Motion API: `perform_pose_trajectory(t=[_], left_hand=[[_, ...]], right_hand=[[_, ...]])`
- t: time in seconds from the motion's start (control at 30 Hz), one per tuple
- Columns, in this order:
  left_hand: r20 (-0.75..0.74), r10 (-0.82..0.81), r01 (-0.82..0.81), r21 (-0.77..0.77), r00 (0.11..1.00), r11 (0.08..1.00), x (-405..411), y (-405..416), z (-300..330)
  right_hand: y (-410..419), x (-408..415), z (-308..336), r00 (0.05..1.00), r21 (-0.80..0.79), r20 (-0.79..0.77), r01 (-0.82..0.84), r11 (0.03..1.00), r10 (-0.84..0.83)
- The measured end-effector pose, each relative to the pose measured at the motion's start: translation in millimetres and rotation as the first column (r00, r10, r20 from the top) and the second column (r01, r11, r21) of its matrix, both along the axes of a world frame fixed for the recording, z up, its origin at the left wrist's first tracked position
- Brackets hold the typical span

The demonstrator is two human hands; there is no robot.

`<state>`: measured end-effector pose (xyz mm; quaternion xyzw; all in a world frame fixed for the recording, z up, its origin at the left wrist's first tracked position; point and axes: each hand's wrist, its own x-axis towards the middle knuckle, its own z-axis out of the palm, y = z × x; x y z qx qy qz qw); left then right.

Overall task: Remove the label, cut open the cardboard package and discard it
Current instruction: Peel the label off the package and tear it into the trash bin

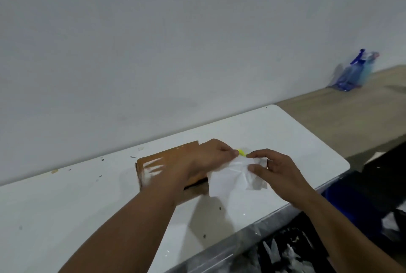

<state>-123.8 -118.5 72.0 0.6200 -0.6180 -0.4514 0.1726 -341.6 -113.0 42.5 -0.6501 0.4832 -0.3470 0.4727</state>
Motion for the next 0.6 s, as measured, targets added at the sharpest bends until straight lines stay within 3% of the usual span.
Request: perform_pose_trajectory(t=[0.27, 0.4, 0.6], left_hand=[[-0.096, -0.001, -0.005, -0.061, 0.995, 0.998, -86.3, 2.9, -21.2], [-0.138, -0.013, -0.003, -0.114, 0.990, 0.993, -133.7, 11.3, -32.8], [-0.122, 0.022, -0.051, -0.243, 0.992, 0.969, -194.3, 20.4, -55.9]], right_hand=[[18.0, -84.5, -17.1, 0.982, -0.161, -0.161, 0.073, 0.984, -0.099], [33.2, -128.9, -21.1, 0.984, -0.031, -0.136, 0.112, 0.993, -0.115], [56.4, -205.3, -27.0, 0.980, 0.001, -0.144, 0.140, 0.990, -0.138]])
